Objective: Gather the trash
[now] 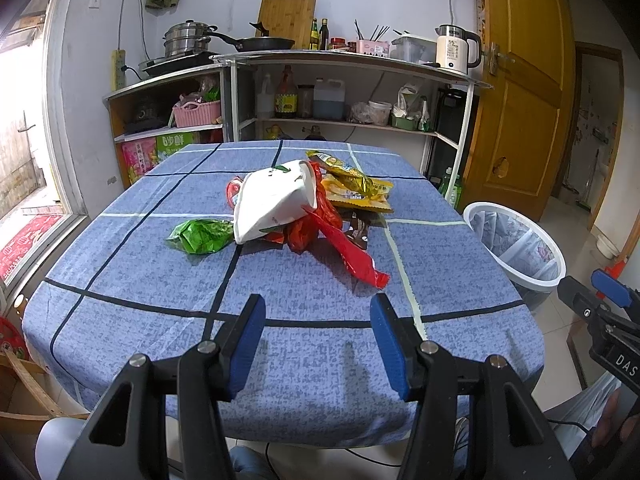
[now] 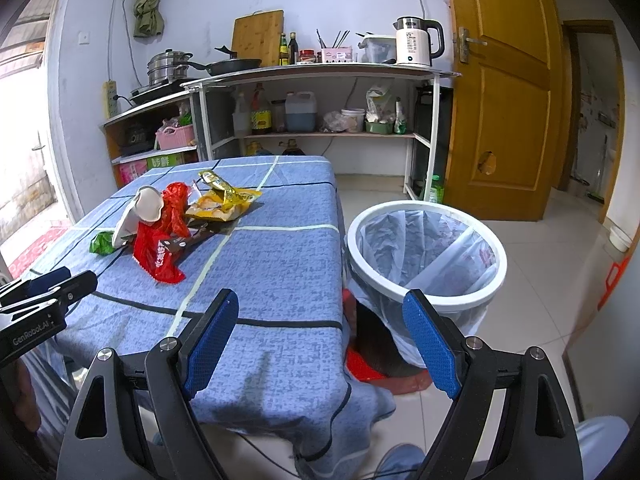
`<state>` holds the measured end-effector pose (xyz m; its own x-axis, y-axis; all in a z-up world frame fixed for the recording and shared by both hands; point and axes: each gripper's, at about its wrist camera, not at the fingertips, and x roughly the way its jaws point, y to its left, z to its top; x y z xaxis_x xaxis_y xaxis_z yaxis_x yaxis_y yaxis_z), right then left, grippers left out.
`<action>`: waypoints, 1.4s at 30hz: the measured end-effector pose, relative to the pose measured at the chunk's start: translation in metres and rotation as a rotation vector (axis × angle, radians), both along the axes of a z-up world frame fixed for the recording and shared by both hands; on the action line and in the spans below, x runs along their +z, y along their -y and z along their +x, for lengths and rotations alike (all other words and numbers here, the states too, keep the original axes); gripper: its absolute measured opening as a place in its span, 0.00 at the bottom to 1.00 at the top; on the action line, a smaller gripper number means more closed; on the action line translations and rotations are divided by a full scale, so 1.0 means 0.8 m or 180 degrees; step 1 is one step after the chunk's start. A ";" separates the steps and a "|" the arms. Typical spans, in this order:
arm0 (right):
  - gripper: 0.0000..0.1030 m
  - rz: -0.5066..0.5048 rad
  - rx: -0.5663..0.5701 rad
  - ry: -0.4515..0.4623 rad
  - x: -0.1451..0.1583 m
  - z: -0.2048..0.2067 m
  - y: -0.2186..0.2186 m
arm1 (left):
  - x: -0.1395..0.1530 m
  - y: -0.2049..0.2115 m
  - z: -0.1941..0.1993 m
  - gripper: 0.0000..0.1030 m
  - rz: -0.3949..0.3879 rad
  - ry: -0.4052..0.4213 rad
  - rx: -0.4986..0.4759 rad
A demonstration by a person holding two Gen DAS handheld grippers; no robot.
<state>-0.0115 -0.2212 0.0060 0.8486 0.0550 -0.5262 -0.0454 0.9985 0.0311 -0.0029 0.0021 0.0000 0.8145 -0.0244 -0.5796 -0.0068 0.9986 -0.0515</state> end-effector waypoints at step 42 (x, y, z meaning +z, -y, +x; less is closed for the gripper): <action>0.09 0.0062 0.1515 -0.0467 -0.043 0.146 -0.175 | 0.020 -0.092 0.175 0.77 -0.0654 -0.0216 -0.0485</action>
<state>0.1057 -0.0815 -0.0284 0.6441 0.4293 -0.6331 -0.4897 0.8673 0.0899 0.1368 0.0753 0.0162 0.7518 -0.2667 -0.6030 0.1326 0.9570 -0.2580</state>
